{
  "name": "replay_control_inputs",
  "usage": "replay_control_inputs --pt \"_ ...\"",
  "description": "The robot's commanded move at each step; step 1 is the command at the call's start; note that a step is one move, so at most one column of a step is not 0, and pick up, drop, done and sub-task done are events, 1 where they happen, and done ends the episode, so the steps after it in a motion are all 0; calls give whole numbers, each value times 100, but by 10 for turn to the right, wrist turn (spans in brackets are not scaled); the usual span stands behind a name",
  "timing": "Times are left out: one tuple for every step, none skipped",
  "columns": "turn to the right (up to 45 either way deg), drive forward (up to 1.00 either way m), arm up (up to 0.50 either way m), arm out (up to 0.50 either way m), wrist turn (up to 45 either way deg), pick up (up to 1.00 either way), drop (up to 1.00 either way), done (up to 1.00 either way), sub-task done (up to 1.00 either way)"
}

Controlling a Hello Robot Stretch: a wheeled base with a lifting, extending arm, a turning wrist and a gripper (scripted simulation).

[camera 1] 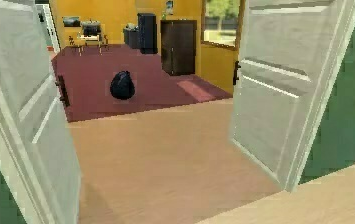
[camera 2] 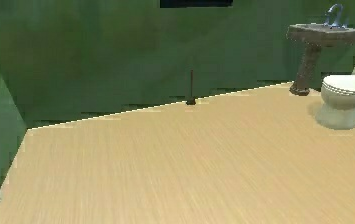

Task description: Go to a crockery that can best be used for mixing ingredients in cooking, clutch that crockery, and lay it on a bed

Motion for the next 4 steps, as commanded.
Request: replay_control_inputs --pt "0 60 0 0 0 0 0 0 0" --pt "-90 0 0 0 0 0 0 0 0" --pt "0 100 0 0 0 0 0 0 0" --pt "0 50 0 0 0 0 0 0 0"
